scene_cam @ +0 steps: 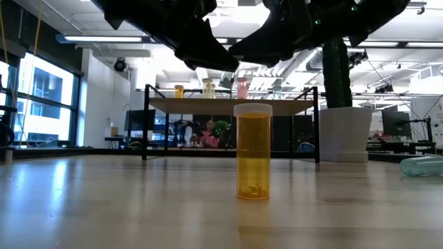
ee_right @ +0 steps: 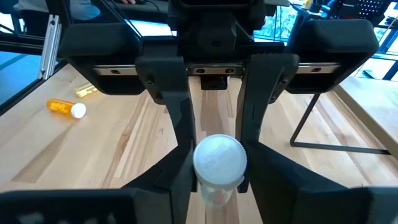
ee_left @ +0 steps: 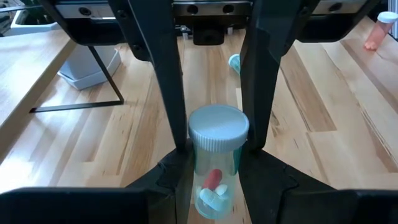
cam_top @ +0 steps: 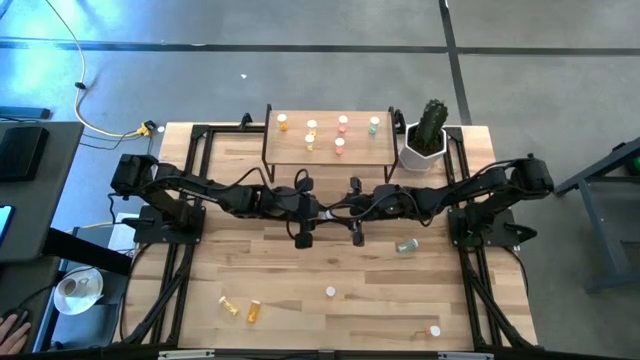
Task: Pick and place medicine bottles onto shelf by color
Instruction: Put the bottom blue pill bottle on the shelf aligned with the other blue pill bottle
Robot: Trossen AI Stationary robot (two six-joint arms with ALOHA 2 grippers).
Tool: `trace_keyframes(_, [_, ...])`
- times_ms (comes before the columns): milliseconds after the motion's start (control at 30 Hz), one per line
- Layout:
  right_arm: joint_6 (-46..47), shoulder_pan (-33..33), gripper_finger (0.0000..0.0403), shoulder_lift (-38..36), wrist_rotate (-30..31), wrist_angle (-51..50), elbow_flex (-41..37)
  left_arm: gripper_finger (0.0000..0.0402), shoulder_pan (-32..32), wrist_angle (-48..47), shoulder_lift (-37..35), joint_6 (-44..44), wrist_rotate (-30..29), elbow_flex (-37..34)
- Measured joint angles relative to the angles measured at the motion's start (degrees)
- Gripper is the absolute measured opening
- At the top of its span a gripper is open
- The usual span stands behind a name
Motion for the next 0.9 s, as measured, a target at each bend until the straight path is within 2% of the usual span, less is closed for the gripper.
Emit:
trace_keyframes(233, [0.0, 0.0, 0.01, 0.0, 0.0, -0.2, 0.0, 0.0106, 0.0, 0.1, 0.0, 0.0, 0.0, 0.0])
trace_keyframes(567, [0.3, 0.0, 0.0101, 0.0, 0.0, -0.2, 0.0, 0.0112, 0.0, 0.2, 0.0, 0.0, 0.0, 0.0])
trace_keyframes(767, [0.2, 0.0, 0.0101, -0.3, 0.8, 0.1, 0.0, 0.0154, 0.0, -0.1, 0.0, 0.1, 0.0, 0.0])
trace_keyframes(900, [0.0, -0.4, 0.0101, -1.9, 0.8, -0.4, 0.0, 0.0187, 0.0, -0.4, -0.4, 0.3, -2.4, 0.1])
